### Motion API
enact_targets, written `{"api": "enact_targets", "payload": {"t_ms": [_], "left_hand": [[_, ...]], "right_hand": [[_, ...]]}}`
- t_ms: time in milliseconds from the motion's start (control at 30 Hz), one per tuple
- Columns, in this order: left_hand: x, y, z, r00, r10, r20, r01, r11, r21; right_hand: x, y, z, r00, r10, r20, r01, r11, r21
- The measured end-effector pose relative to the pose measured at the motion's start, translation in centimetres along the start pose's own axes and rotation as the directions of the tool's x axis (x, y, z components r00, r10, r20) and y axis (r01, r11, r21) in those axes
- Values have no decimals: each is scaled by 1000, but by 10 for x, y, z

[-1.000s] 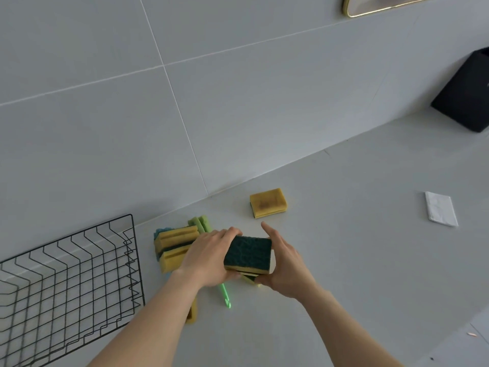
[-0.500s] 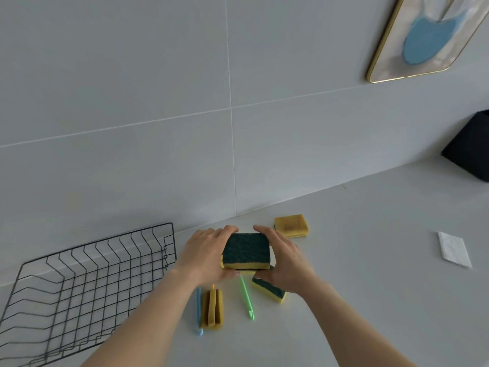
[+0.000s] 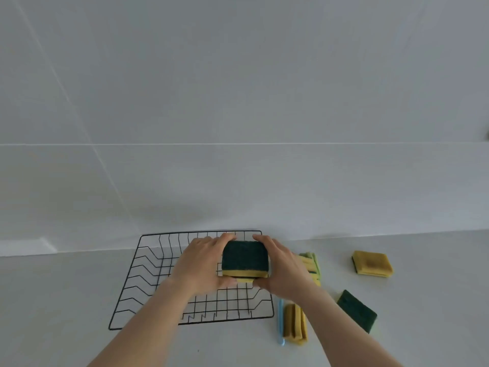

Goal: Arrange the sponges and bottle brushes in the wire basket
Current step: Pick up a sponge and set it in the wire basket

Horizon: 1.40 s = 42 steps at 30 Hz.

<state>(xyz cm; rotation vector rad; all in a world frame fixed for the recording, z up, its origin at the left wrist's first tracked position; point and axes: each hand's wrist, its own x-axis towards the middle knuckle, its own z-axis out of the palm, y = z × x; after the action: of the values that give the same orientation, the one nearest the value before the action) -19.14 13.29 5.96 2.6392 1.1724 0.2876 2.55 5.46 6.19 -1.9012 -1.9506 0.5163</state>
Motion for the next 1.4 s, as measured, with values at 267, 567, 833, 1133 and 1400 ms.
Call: {"api": "enact_targets", "payload": {"t_ms": [267,567,833,1133,1400], "left_hand": [[-42,-109,-9,993,-117,10,117,993,-35],[-52,-197,18,988,-157,-5,157,986,-51],[-40,-240,44,988,-147,-44,146,989,-40],[-37,-259,61,985,-169,26,170,984,-59],[-34,-260,67,991,-132,31,134,989,-62]], "right_hand": [[60,-75,72,996,-56,71,58,998,-18],[116,-104,140,990,-36,136,43,998,-44],[152,-101,186,986,7,165,6,997,-79],[164,-95,210,983,18,180,0,995,-97],[166,-97,219,985,15,174,3,995,-102]]}}
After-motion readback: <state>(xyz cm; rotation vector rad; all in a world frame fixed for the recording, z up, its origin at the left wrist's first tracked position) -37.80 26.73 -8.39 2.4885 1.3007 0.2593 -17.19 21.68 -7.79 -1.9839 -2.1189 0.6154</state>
